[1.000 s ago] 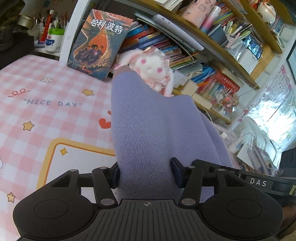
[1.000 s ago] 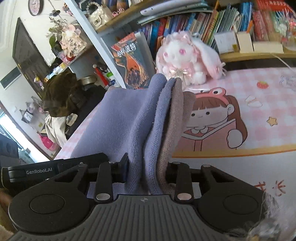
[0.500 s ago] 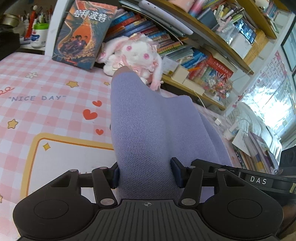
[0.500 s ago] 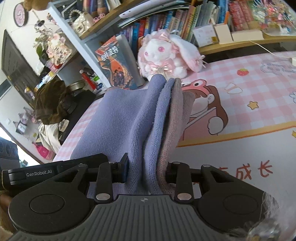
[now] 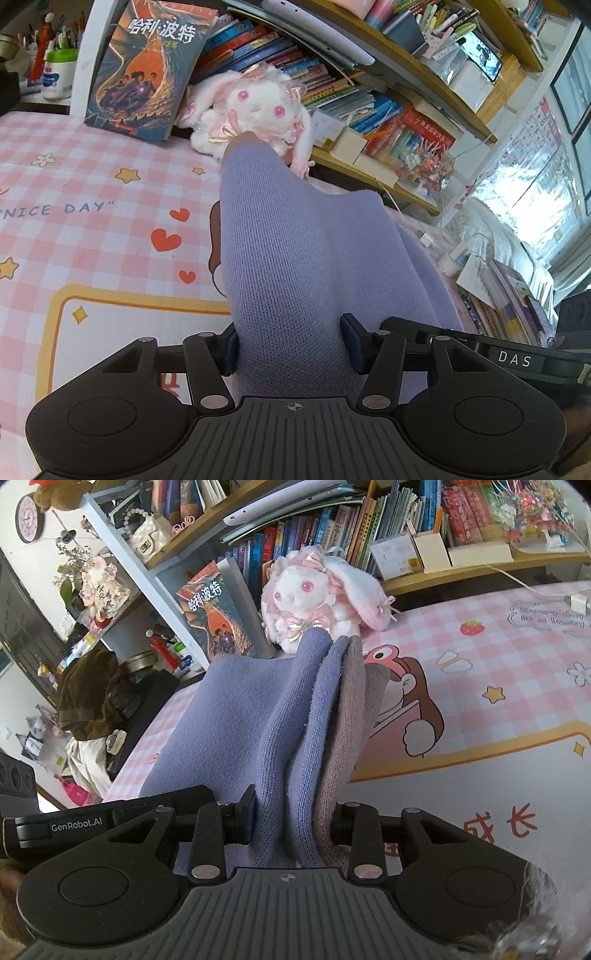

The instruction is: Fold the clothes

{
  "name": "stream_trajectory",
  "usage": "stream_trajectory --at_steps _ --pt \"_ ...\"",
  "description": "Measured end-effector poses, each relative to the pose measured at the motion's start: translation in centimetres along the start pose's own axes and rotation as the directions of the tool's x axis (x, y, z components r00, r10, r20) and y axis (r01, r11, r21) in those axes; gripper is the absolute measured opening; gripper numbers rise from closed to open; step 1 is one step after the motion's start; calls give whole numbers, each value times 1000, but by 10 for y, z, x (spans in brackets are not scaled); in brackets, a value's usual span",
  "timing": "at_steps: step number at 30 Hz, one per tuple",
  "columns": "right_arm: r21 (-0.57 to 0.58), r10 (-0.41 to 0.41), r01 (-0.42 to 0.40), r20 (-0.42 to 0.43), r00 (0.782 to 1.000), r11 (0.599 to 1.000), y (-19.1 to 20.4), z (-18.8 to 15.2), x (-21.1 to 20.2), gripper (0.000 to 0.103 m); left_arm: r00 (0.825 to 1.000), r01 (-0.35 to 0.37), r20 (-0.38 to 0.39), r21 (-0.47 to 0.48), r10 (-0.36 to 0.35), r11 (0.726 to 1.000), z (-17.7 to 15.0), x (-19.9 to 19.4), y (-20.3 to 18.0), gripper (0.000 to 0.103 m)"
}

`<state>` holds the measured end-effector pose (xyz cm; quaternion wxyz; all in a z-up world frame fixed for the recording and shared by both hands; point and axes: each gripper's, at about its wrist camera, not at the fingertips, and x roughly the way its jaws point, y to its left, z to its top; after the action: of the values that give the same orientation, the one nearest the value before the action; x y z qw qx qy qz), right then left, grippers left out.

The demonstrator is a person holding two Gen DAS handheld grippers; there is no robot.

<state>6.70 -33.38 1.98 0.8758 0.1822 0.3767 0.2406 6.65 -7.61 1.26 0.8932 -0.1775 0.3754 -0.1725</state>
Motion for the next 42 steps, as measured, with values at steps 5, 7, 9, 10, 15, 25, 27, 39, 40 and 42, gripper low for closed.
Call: stream_trajectory --at_steps 5,7,9,10,15,25,27,39,40,42 --pt "23 -23 23 -10 1000 999 10 0 13 30 1000 14 -23 -1 -14 1000 6 -2 21 53" --pt "23 -27 28 -24 999 999 21 0 21 30 1000 19 -24 -11 -20 1000 10 -7 32 53" --pt "8 -34 34 -20 999 999 33 0 27 30 999 25 -25 -8 -25 1000 14 -11 42 53" --pt "4 -38 38 -15 999 999 38 0 29 30 999 28 -25 -5 -28 1000 16 -13 46 53" --pt "4 -49 49 -20 999 999 59 -3 44 30 999 38 -35 -11 -39 999 21 -22 71 53" --pt "5 -65 65 -28 998 998 97 -11 69 30 997 55 -45 -23 -56 998 25 -37 110 53" --pt "-6 -68 68 -21 997 998 103 -10 73 30 997 62 -41 -28 -63 998 30 -38 117 53" --pt "-87 -61 63 22 998 994 120 47 129 30 996 86 21 -43 -85 995 88 -2 162 53" --pt "-93 -63 65 19 998 994 119 53 136 30 997 80 20 -46 -79 996 93 4 166 53" --pt "-96 -65 66 14 998 993 116 64 152 30 997 68 23 -46 -67 997 102 15 172 53"
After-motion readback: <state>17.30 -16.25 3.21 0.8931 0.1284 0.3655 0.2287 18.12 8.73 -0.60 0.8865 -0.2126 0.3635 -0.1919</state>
